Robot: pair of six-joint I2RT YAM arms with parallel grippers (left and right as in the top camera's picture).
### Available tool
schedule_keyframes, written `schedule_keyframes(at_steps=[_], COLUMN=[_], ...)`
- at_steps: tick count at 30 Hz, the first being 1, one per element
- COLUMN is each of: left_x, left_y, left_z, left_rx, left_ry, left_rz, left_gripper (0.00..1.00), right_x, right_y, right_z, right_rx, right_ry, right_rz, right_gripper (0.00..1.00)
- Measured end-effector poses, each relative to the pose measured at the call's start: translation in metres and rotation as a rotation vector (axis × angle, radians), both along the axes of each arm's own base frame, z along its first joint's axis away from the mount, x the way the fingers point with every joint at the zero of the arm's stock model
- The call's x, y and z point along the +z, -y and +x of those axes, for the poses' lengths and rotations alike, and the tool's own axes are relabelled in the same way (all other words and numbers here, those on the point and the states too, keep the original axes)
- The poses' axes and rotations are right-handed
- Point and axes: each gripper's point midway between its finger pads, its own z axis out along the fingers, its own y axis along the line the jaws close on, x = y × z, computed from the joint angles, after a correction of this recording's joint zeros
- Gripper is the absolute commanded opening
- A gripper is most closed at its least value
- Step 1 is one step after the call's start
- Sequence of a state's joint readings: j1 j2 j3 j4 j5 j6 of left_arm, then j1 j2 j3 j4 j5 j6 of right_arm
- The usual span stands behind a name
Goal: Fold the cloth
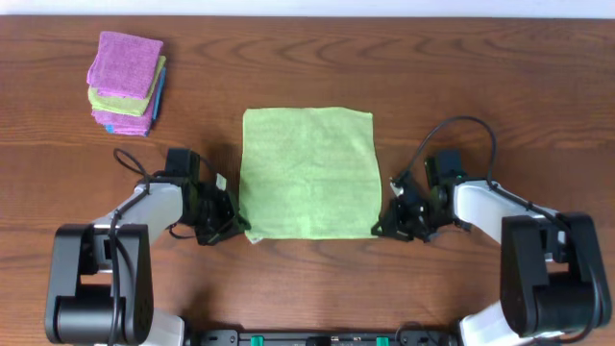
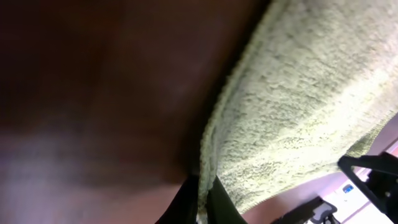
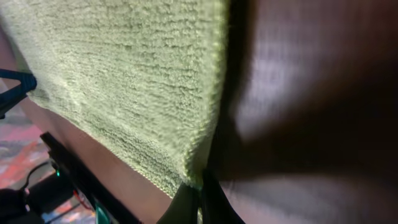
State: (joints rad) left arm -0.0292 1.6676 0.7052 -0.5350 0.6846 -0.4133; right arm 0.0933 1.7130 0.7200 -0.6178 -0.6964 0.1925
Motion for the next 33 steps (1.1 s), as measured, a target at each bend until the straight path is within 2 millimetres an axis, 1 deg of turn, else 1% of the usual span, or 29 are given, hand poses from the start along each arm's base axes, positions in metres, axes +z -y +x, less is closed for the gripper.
schedule_keyframes(at_steps=[4, 8, 13, 15, 19, 22, 24, 27, 30, 33], left_x=[0.007, 0.029, 0.070, 0.081, 0.099, 0.104, 0.106, 0.103, 0.093, 0.073], left_y=[-0.001, -0.002, 0.000, -0.001, -0.003, -0.004, -0.004, -0.005, -0.005, -0.005], left_z=[-0.012, -0.013, -0.007, -0.003, 0.013, 0.028, 0.042, 0.060, 0.079, 0.094], left_rx=[-0.010, -0.019, -0.025, -0.015, 0.026, 0.055, 0.074, 0.098, 0.118, 0.131], left_ry=[-0.021, 0.044, 0.216, 0.272, 0.381, 0.432, 0.474, 0.507, 0.527, 0.506], left_rz=[0.009, 0.011, 0.007, 0.014, 0.023, 0.027, 0.028, 0.024, 0.023, 0.028], left_gripper=[0.06, 0.06, 0.06, 0.06, 0.06, 0.06, 0.06, 0.06, 0.06, 0.06], right_x=[0.015, 0.039, 0.069, 0.077, 0.088, 0.091, 0.092, 0.089, 0.080, 0.065], right_y=[0.002, 0.004, 0.008, 0.009, 0.009, 0.007, 0.006, 0.005, 0.003, 0.003], right_z=[-0.007, -0.007, -0.007, -0.004, 0.013, 0.030, 0.044, 0.063, 0.079, 0.091], right_rx=[0.014, 0.020, 0.021, 0.014, -0.017, -0.042, -0.061, -0.092, -0.118, -0.136], right_ry=[0.018, 0.089, 0.210, 0.255, 0.343, 0.404, 0.444, 0.480, 0.488, 0.469], right_rz=[-0.009, -0.014, -0.040, -0.044, -0.048, -0.043, -0.039, -0.035, -0.029, -0.030], right_gripper=[0.01, 0.02, 0.01, 0.02, 0.01, 0.01, 0.02, 0.02, 0.01, 0.01])
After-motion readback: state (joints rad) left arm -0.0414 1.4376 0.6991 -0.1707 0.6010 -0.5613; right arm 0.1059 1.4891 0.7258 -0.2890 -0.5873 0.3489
